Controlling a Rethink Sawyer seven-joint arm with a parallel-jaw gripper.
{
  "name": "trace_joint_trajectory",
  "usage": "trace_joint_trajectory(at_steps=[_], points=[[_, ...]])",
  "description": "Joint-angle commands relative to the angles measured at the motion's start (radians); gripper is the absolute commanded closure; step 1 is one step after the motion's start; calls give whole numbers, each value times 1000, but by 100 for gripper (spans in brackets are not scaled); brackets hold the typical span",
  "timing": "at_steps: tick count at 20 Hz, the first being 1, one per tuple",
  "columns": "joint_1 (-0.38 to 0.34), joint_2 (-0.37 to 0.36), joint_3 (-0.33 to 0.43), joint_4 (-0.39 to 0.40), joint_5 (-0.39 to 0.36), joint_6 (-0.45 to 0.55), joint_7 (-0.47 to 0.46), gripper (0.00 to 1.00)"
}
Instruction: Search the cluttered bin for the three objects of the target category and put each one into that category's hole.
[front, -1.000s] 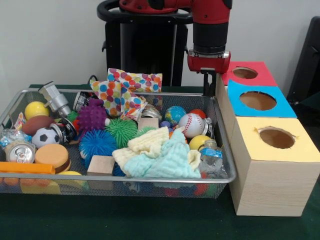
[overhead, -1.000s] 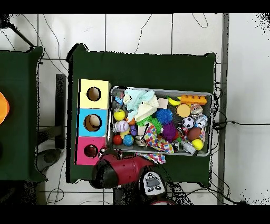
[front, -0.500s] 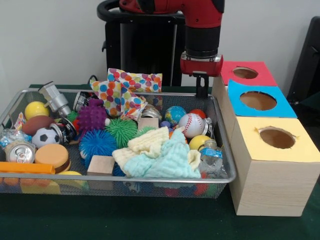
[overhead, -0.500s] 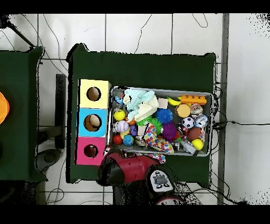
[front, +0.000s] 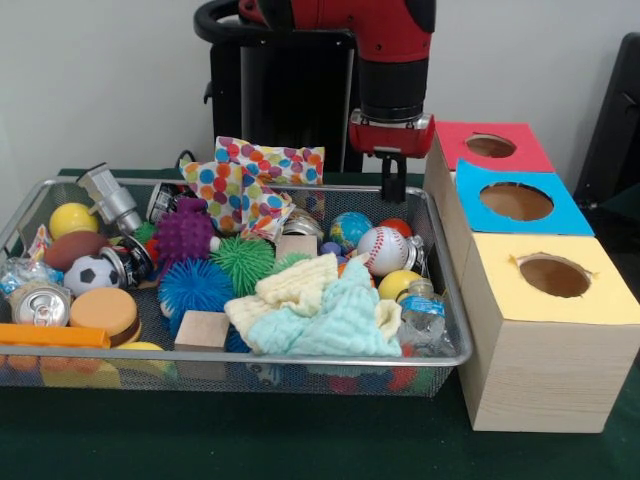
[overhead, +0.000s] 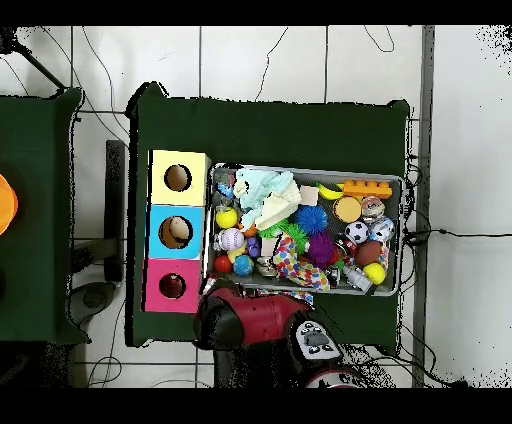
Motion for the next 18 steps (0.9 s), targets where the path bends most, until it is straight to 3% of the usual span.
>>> trace_joint_trajectory(at_steps=[1,6,18], points=[[-45,61,70,-166,-35,22,6,100],[-56,136,81,-218,-52,-27,7,100],[-55,206,69,-265,-89,-52,28,100]])
